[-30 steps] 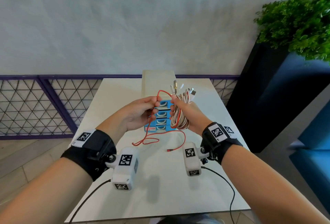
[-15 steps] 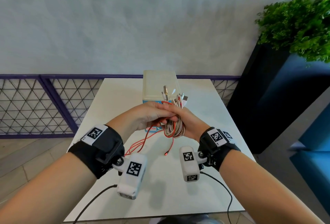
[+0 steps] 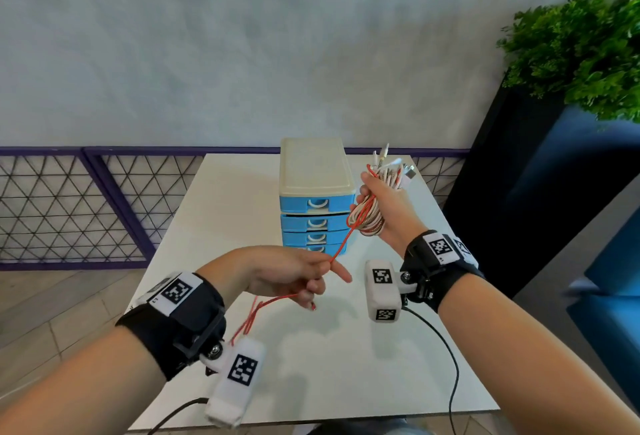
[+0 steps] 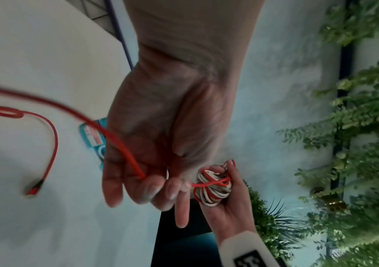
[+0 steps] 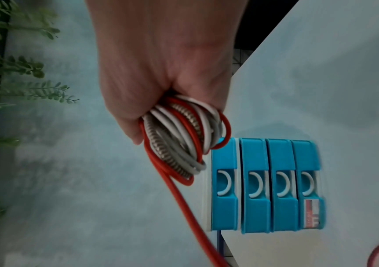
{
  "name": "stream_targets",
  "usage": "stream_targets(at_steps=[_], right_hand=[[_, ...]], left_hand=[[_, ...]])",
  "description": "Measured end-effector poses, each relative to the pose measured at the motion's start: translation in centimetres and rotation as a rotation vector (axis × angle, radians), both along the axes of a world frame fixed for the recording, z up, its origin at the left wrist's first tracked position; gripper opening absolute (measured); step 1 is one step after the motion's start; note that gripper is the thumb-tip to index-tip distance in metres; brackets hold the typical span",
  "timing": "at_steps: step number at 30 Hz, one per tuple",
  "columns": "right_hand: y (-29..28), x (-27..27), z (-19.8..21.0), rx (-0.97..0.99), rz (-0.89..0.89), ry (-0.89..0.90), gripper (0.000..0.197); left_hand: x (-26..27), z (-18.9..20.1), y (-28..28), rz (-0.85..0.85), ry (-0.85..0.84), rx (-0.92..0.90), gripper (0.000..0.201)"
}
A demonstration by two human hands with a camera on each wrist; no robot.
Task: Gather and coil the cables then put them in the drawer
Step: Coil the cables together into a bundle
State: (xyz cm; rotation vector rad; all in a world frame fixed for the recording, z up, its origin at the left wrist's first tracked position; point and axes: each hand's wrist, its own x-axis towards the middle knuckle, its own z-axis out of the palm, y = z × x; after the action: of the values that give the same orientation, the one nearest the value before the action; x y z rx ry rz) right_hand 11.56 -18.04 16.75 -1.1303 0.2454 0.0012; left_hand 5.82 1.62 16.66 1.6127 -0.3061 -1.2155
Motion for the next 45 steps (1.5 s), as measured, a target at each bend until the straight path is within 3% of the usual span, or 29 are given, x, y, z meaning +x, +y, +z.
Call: stream_targets(at_steps=[2,6,10,15,19,21,24,27,30,36,40,45], right_hand=[[0.2,-0.5,0.3,0.008,0.079,0.001,0.023],[0.6,-1.9,1.6,-0.048,0.256,0.059,0.018],[0.9,-2.3,2.0,-0.209,0.331,0.021,0.014],[2.0,-2.9,2.1,-0.376,0.447,0.040,0.010],[2.4,-3.4,2.0,-0.388,0.582,0.097,0.030],[2.5,-3.8,2.2,-0.424,0.635,0.086,0.029],[2.6,-4.1,2.4,-0.630,0.638,0.016,0.022],[2.0,-3.9,2.1,-0.717,0.572,-0.018,0.016],[0.7,-3.5,1.6,-0.613,0.442,-0.032,0.017],[-0.8,-2.5,0.9,-0.420,0.217,-0.009,0.013],[0.1,-2.2,0.1,-0.386,0.227,-0.019,0.020],[2.3,-2.9,0.2,-0.357,0.316,-0.060,0.038]], left_hand=[[0.4,-0.1,0.1,-0.029,-0.107,0.126,0.030],[1.5,0.5,-0.5,0.092,-0.683,0.441,0.021],[2.2,0.9,-0.7,0.310,-0.932,0.466,0.003],[1.6,2.3,-1.7,0.469,-1.114,0.287,0.037],[1.6,2.5,-1.9,0.476,-1.162,0.407,0.064],[1.6,2.3,-1.7,0.469,-1.156,0.469,0.071],[1.8,1.7,-1.6,0.487,-1.082,0.517,0.079],[2.6,1.6,-0.7,0.478,-0.876,0.466,0.064],[3.2,1.7,1.2,0.379,-0.693,0.361,0.030],[2.7,1.5,2.7,0.446,-0.141,-0.050,0.030],[2.0,2.0,0.5,0.540,-0.046,-0.194,0.022],[1.5,2.8,-2.6,0.581,-0.043,-0.269,0.014]])
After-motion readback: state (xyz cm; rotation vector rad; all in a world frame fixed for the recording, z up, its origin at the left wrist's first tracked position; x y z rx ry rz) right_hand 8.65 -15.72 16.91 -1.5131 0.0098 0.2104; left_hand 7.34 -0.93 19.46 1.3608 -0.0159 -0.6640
